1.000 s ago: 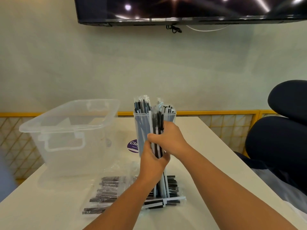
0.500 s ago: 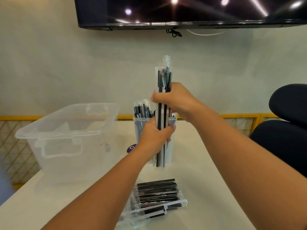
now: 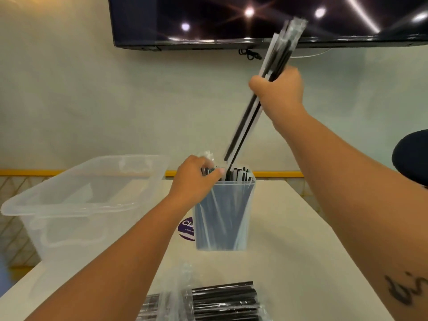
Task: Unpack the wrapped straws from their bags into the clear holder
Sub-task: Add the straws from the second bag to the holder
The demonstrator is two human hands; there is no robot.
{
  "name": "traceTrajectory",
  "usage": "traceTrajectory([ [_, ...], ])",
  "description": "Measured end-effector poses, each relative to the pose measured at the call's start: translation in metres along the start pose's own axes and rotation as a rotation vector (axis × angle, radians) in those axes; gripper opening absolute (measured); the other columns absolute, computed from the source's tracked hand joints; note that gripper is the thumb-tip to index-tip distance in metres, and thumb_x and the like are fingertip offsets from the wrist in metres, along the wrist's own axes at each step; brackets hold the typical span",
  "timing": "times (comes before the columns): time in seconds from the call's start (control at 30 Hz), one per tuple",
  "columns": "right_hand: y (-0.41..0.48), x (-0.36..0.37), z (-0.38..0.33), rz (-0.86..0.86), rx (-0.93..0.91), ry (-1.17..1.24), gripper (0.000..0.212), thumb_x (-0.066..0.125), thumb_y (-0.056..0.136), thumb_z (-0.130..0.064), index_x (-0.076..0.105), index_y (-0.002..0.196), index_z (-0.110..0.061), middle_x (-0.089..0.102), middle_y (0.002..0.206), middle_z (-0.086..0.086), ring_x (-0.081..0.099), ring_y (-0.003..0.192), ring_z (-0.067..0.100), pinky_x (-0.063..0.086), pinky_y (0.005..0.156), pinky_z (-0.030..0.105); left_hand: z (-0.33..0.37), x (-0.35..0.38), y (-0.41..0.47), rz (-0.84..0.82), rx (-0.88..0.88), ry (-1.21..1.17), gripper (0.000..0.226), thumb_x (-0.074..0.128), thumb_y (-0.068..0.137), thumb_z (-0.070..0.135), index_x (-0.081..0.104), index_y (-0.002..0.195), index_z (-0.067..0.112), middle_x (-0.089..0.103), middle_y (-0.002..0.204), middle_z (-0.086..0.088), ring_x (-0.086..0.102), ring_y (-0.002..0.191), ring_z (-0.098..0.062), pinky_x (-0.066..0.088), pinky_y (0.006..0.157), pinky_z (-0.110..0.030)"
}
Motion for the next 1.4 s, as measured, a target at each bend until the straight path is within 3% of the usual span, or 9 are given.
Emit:
traceTrajectory([
  [0.1, -0.001, 0.015, 0.025, -0.059, 0.024, -0.083, 0.032, 0.061, 0.076, -0.015, 0.035, 0.058, -0.018, 0.036, 0.056, -0.004, 0.035, 0.048, 0.009, 0.032, 0.044, 0.021, -0.023, 0.0, 0.003, -0.072, 0.071, 0.424, 0.048, 0.032, 0.096, 0.049, 0.046, 0.059, 0.022, 0.046, 0.067, 0.005, 0.05, 0.085, -0.02, 0.034, 0.086, -0.038],
  [0.23, -0.006, 0.037, 0.059, -0.208, 0.108, -0.179, 0.026, 0.062, 0.078, -0.018, 0.042, 0.061, -0.017, 0.043, 0.061, -0.002, 0.043, 0.055, 0.013, 0.039, 0.052, 0.026, -0.022, 0.001, 0.015, -0.132, 0.182, 0.583, 0.05, 0.019, 0.097, 0.049, 0.045, 0.064, 0.022, 0.045, 0.07, 0.007, 0.045, 0.085, -0.017, 0.026, 0.103, -0.046],
  [0.5, -0.029, 0.059, 0.124, -0.44, 0.291, -0.55, 0.033, 0.064, 0.079, -0.027, 0.04, 0.062, -0.013, 0.044, 0.06, 0.0, 0.044, 0.053, 0.015, 0.03, 0.046, 0.025, -0.027, 0.01, 0.033, -0.447, 0.134, 0.749, 0.062, 0.011, 0.092, 0.062, 0.043, 0.06, 0.02, 0.048, 0.064, 0.002, 0.048, 0.071, -0.015, 0.027, 0.101, -0.045],
  [0.67, -0.038, 0.07, 0.154, -0.546, 0.395, -0.83, 0.042, 0.06, 0.075, -0.05, 0.047, 0.091, -0.013, 0.039, 0.106, 0.005, 0.043, 0.117, 0.031, 0.035, 0.088, 0.038, -0.019, 0.011, 0.044, -0.542, 0.053, 0.863, 0.075, 0.012, 0.085, 0.074, 0.052, 0.057, 0.017, 0.057, 0.069, 0.0, 0.05, 0.075, -0.014, 0.024, 0.097, -0.043],
  [0.77, -0.035, 0.07, 0.151, -0.63, 0.433, -0.853, 0.039, 0.057, 0.082, -0.045, 0.05, 0.101, -0.012, 0.044, 0.107, 0.006, 0.043, 0.122, 0.027, 0.035, 0.102, 0.039, -0.011, 0.014, 0.05, -0.594, -0.018, 0.923, 0.073, 0.021, 0.081, 0.079, 0.054, 0.061, 0.017, 0.056, 0.072, 0.001, 0.049, 0.085, -0.017, 0.019, 0.102, -0.045],
  [0.97, -0.043, 0.054, 0.141, -0.608, 0.56, -0.395, 0.072, 0.074, 0.074, -0.042, 0.048, 0.129, -0.002, 0.052, 0.127, 0.008, 0.05, 0.119, 0.028, 0.042, 0.09, 0.033, -0.013, 0.012, 0.043, -0.541, -0.064, 0.826, 0.058, 0.039, 0.083, 0.071, 0.052, 0.066, 0.017, 0.05, 0.07, 0.002, 0.048, 0.083, -0.018, 0.025, 0.093, -0.041],
  [1.13, -0.066, 0.029, 0.135, -0.343, 0.555, 0.064, 0.074, 0.073, 0.076, -0.037, 0.039, 0.138, -0.014, 0.041, 0.144, 0.003, 0.043, 0.127, 0.022, 0.035, 0.091, 0.03, -0.022, 0.005, 0.017, -0.247, 0.094, 0.57, 0.054, 0.055, 0.086, 0.046, 0.049, 0.133, 0.02, 0.045, 0.138, -0.001, 0.034, 0.13, -0.024, 0.024, 0.104, -0.041],
  [1.27, -0.106, 0.003, 0.149, -0.146, 0.618, 0.247, 0.048, 0.064, 0.081, -0.045, 0.052, 0.123, -0.023, 0.05, 0.132, -0.003, 0.043, 0.128, 0.02, 0.033, 0.093, 0.03, -0.019, -0.002, -0.036, -0.037, 0.166, 0.262, 0.064, 0.064, 0.083, 0.033, 0.037, 0.14, 0.023, 0.036, 0.143, 0.003, 0.03, 0.132, -0.018, 0.026, 0.106, -0.033],
  [1.4, -0.176, -0.016, 0.17, -0.11, 0.731, 0.358, 0.042, 0.048, 0.092, -0.036, 0.052, 0.13, -0.019, 0.048, 0.139, 0.001, 0.039, 0.132, 0.018, 0.028, 0.103, 0.03, -0.028, 0.006, -0.095, -0.379, 0.152, 0.179, 0.054, 0.065, 0.082, 0.038, 0.046, 0.131, 0.032, 0.043, 0.13, 0.013, 0.037, 0.124, -0.007, 0.029, 0.108, -0.025],
])
Point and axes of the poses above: each hand's wrist, its own y-axis towards the middle knuckle, its own x-axis out of the palm, z = x × y, the point moved 1 cm from there along y, towards the middle knuckle
